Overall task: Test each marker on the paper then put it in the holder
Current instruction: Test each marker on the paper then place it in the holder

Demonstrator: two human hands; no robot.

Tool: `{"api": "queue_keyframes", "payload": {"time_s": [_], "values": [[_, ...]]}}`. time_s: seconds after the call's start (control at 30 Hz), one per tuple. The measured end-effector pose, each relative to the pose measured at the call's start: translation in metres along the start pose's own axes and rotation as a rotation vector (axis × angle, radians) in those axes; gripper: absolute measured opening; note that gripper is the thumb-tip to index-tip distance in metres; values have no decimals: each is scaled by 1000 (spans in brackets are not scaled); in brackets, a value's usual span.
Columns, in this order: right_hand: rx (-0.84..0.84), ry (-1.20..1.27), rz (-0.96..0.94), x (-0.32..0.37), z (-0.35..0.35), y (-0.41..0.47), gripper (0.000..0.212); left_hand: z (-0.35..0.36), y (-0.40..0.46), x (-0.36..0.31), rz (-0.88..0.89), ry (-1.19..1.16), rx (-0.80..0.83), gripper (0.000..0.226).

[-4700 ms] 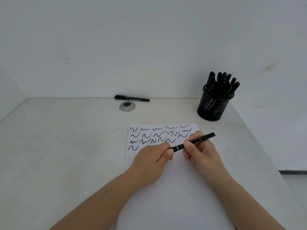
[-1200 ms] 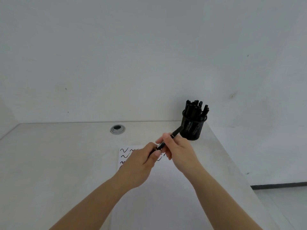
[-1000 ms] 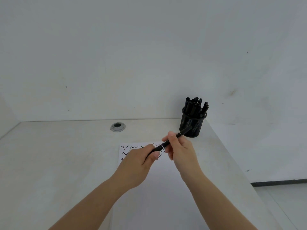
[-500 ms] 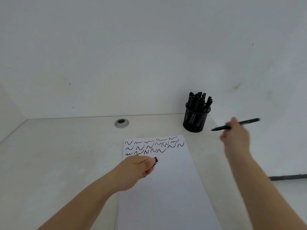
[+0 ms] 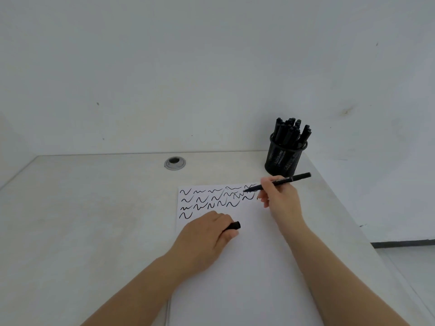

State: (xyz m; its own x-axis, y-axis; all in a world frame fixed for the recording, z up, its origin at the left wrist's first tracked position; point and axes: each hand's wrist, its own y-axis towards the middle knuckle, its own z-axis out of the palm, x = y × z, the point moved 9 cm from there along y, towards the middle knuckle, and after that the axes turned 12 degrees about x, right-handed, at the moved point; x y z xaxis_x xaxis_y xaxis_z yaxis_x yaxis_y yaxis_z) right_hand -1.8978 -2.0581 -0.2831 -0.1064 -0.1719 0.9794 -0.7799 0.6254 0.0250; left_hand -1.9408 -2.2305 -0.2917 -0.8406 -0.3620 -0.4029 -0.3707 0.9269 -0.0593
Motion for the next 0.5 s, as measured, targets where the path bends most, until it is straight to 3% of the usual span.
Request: {"api": "queue_keyframes", "payload": {"time_s": [0.13, 0.4, 0.5], "values": [[-86, -33, -12, -16, -22, -4, 25, 4, 0, 6, -18, -75, 2, 41], [127, -199, -80, -13, 5, -1, 15, 0, -1, 5, -29, -97, -27, 47], [130, -219, -83, -14, 5, 0, 13, 0, 0, 5, -39, -109, -23, 52]]}}
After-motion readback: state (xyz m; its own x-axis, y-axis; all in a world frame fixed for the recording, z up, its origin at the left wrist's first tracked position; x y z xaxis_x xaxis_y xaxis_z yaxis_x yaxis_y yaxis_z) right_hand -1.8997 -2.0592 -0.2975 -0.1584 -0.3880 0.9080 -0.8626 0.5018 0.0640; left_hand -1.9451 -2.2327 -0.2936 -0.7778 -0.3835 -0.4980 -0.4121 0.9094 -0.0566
